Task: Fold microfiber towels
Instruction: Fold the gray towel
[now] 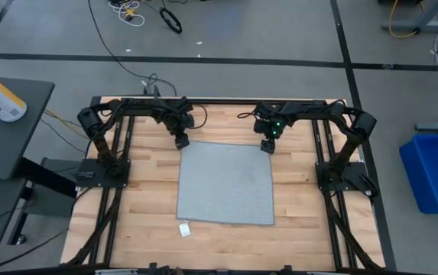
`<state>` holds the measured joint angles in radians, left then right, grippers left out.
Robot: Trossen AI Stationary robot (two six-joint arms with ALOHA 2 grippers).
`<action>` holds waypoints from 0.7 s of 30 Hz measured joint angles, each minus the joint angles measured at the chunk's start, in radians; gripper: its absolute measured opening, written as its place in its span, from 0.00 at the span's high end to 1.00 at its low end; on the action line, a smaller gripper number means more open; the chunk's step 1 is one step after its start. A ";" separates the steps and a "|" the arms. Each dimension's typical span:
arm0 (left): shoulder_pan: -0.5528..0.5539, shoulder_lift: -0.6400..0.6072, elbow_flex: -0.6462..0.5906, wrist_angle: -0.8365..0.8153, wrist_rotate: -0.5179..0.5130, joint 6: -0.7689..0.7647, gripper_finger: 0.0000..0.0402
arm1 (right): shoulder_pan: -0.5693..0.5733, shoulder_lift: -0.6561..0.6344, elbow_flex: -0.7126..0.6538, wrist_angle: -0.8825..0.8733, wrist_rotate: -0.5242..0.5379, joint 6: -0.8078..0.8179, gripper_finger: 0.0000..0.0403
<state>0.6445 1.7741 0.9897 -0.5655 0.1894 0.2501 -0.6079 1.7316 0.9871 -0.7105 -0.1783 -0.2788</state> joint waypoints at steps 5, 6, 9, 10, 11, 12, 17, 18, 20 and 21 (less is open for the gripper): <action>0.000 0.000 0.000 -0.018 -0.008 0.003 0.54 | -0.014 0.000 0.000 0.000 0.005 -0.008 0.30; -0.001 -0.001 0.000 -0.020 -0.015 0.013 0.54 | -0.018 0.000 0.000 0.000 0.006 -0.009 0.30; -0.001 -0.001 0.001 -0.019 -0.018 0.019 0.54 | -0.029 0.000 0.000 -0.001 0.005 -0.010 0.33; 0.000 -0.001 0.001 -0.019 -0.017 0.020 0.54 | -0.032 0.000 0.000 -0.001 0.002 -0.010 0.33; 0.000 -0.002 0.001 -0.019 -0.016 0.021 0.54 | -0.034 0.000 0.000 -0.002 0.001 -0.010 0.34; 0.000 -0.002 0.001 -0.018 -0.016 0.023 0.54 | -0.034 0.000 0.000 -0.002 0.001 -0.010 0.34; 0.000 -0.003 0.005 0.015 -0.015 0.022 0.54 | -0.034 -0.001 0.000 -0.003 -0.002 -0.010 0.33; -0.001 -0.003 0.008 0.013 -0.011 0.020 0.54 | -0.034 -0.001 0.000 -0.003 -0.002 -0.010 0.32; 0.000 -0.003 0.012 0.016 0.008 0.012 0.54 | -0.034 -0.001 0.000 -0.003 -0.002 -0.010 0.31; 0.000 -0.003 0.012 0.013 0.015 0.002 0.54 | -0.034 -0.001 0.000 -0.003 -0.002 -0.009 0.31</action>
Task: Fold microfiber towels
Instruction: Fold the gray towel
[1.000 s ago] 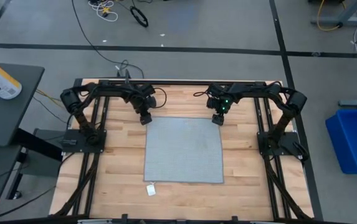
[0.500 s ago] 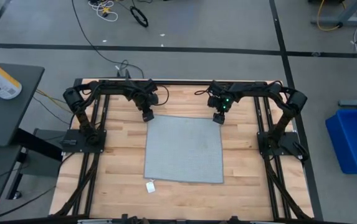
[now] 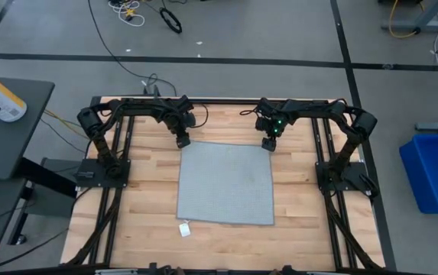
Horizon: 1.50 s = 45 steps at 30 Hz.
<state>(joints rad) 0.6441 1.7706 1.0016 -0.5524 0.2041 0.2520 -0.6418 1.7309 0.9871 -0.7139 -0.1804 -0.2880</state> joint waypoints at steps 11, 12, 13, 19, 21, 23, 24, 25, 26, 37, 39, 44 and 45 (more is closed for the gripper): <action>-0.003 0.009 -0.034 -0.029 -0.037 -0.019 0.54 | 0.014 0.000 0.000 0.000 -0.011 0.010 0.35; -0.003 0.013 -0.034 -0.030 -0.039 -0.027 0.54 | 0.018 0.000 0.000 0.000 -0.011 0.011 0.34; -0.003 0.023 -0.033 -0.029 -0.044 -0.027 0.54 | 0.021 0.000 0.000 0.000 -0.011 0.011 0.33; -0.013 0.040 -0.027 -0.057 -0.086 -0.008 0.54 | 0.039 0.000 0.000 0.000 -0.011 0.011 0.31; -0.014 0.045 -0.008 -0.095 -0.107 0.015 0.54 | 0.038 0.000 0.000 0.000 -0.011 0.011 0.33; -0.014 0.048 0.016 -0.147 -0.135 0.044 0.54 | 0.037 0.000 0.000 -0.001 -0.011 0.011 0.35; -0.014 0.049 0.024 -0.177 -0.149 0.053 0.54 | 0.036 0.000 0.000 -0.001 -0.011 0.011 0.36; -0.013 0.049 0.033 -0.197 -0.155 0.057 0.54 | 0.035 0.000 0.000 0.000 -0.011 0.011 0.36; -0.012 0.050 0.041 -0.209 -0.157 0.066 0.54 | 0.035 0.000 0.000 -0.001 -0.011 0.011 0.37; -0.010 0.051 0.053 -0.222 -0.192 0.106 0.54 | 0.035 0.000 0.000 -0.003 -0.011 0.009 0.32; -0.010 0.049 0.047 -0.214 -0.200 0.121 0.54 | 0.035 0.000 0.000 -0.003 -0.011 0.009 0.33; -0.014 0.048 0.042 -0.202 -0.205 0.151 0.56 | 0.035 0.000 0.000 -0.003 -0.011 0.009 0.38; -0.015 0.048 0.042 -0.201 -0.204 0.155 0.58 | 0.035 0.000 0.000 -0.003 -0.011 0.009 0.38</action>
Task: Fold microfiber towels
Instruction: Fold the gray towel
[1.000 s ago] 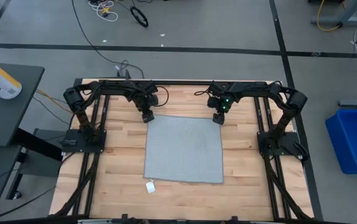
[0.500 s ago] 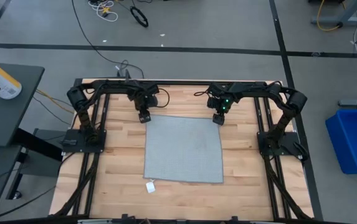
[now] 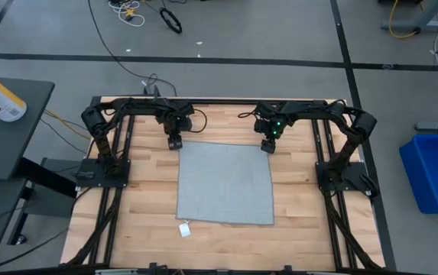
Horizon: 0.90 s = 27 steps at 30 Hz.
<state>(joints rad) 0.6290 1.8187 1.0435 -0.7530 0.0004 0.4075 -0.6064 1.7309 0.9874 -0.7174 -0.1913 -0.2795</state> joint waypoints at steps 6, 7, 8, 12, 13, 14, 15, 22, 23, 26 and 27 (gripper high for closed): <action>-0.004 0.000 0.000 0.004 -0.005 0.024 0.66 | 0.000 0.000 0.000 0.000 0.000 -0.002 0.37; -0.006 0.000 0.000 0.006 -0.005 0.027 0.67 | 0.000 0.000 0.000 0.000 0.000 -0.002 0.37; -0.009 0.000 0.000 0.006 -0.005 0.030 0.67 | 0.000 0.000 0.000 0.000 0.000 -0.002 0.36; -0.025 0.000 0.000 0.011 -0.010 0.050 0.63 | 0.000 0.000 0.000 0.000 0.000 -0.007 0.34; -0.030 0.000 0.000 0.013 -0.014 0.056 0.61 | 0.000 0.000 0.000 0.000 0.000 -0.007 0.34; -0.033 0.000 0.000 0.017 -0.017 0.066 0.59 | 0.000 0.000 0.000 0.000 0.000 -0.007 0.34; -0.037 0.000 0.000 0.022 -0.019 0.072 0.58 | 0.000 0.000 0.000 0.000 0.000 -0.007 0.35; -0.043 0.000 -0.001 0.050 -0.016 0.093 0.59 | 0.000 0.000 0.000 0.000 0.000 -0.006 0.41; -0.043 0.000 -0.001 0.050 -0.015 0.099 0.62 | 0.000 0.000 0.000 0.000 0.000 -0.006 0.41; -0.044 0.000 -0.001 0.051 -0.009 0.117 0.71 | 0.000 0.000 0.000 0.000 0.000 -0.006 0.42; -0.044 0.000 -0.001 0.051 -0.007 0.125 0.74 | 0.000 0.000 0.000 0.000 0.000 -0.006 0.43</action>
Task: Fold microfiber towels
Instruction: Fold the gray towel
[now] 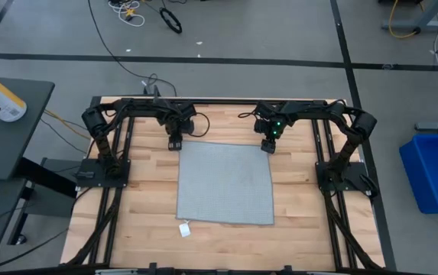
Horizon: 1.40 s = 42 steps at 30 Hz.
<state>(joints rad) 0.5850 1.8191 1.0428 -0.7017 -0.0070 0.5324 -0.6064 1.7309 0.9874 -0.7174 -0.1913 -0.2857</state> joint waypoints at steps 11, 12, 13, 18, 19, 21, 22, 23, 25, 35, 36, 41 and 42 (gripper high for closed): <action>0.000 0.000 0.001 0.005 0.003 0.030 0.98 | 0.000 0.000 0.000 -0.001 -0.014 -0.001 0.40; 0.000 0.000 0.001 0.005 0.003 0.030 0.98 | 0.000 0.000 0.000 -0.001 -0.021 -0.001 0.40; 0.000 0.000 0.001 0.004 0.002 0.030 0.98 | 0.000 0.000 0.000 -0.003 -0.026 -0.001 0.41; 0.000 0.000 0.002 0.003 0.000 0.031 0.98 | 0.000 0.000 0.000 -0.005 -0.029 -0.004 0.44; 0.000 0.000 0.002 0.003 0.000 0.031 0.99 | 0.000 0.000 0.000 -0.005 -0.029 -0.004 0.44; 0.000 0.000 0.002 0.003 0.000 0.030 0.99 | 0.000 0.000 0.000 -0.005 -0.027 -0.005 0.46; 0.000 0.000 0.002 0.003 -0.001 0.030 0.99 | 0.000 0.000 0.000 -0.005 -0.026 -0.005 0.47; 0.000 0.000 0.002 0.003 -0.001 0.030 0.99 | 0.000 0.000 0.000 -0.005 -0.026 -0.005 0.49; 0.000 0.000 0.002 0.003 -0.001 0.030 0.99 | 0.000 0.000 0.000 -0.009 -0.025 -0.007 0.53; 0.000 0.000 0.002 0.004 -0.003 0.026 0.98 | 0.040 0.000 0.000 -0.024 -0.063 -0.047 0.71; 0.000 0.000 0.002 0.004 -0.004 0.026 0.98 | 0.045 0.000 0.000 -0.023 -0.059 -0.043 0.72; 0.000 0.000 0.002 0.004 -0.004 0.026 0.99 | 0.060 0.000 0.000 -0.026 -0.042 -0.037 0.90; 0.000 0.000 0.002 0.004 -0.004 0.025 0.99 | 0.062 0.000 0.000 -0.026 -0.032 -0.037 0.95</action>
<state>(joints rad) 0.5854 1.8194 1.0443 -0.6979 -0.0110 0.5578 -0.5446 1.7309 0.9874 -0.7437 -0.2238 -0.3226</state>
